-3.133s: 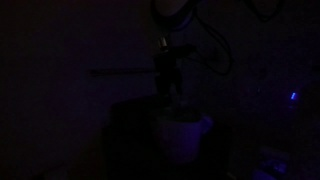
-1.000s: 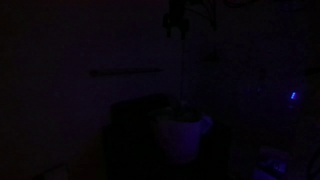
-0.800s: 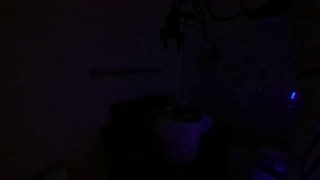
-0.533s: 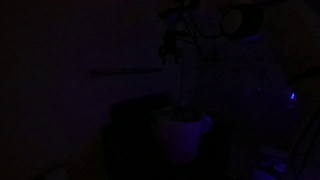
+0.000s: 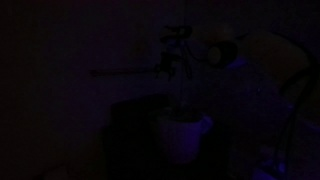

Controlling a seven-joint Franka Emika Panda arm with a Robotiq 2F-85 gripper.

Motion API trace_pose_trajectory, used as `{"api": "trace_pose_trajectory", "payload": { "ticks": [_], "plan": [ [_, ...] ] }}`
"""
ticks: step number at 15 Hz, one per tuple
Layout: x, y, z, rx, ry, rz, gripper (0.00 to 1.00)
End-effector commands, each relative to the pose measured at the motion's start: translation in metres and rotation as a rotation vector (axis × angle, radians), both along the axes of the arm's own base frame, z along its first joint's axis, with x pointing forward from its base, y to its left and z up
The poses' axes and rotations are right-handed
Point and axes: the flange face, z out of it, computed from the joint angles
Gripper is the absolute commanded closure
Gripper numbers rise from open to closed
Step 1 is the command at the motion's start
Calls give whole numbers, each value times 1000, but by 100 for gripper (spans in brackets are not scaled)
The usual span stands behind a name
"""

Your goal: Remove the cloth from the laundry basket

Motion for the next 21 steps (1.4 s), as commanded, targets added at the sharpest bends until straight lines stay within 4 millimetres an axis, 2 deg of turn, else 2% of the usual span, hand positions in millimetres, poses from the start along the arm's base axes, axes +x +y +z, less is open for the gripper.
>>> {"api": "trace_pose_trajectory", "payload": {
  "ticks": [1, 4, 7, 8, 9, 12, 14, 16, 18, 21],
  "plan": [
    [4, 1, 6, 8, -33, -37, 0],
    [6, 5, 9, 7, -42, -40, 0],
    [12, 2, 4, -17, -65, -58, 0],
    [15, 0, -4, -45, -69, -58, 0],
    [20, -6, -18, -80, -77, -71, 0],
    [31, -36, -83, -180, -70, -94, 0],
    [30, -52, -129, -210, -29, -88, 0],
    [28, -64, -166, -220, -5, -86, 0],
    [20, -72, -200, -225, 59, -89, 0],
    [-2, -74, -233, -272, 257, -60, 0]
  ]
}}
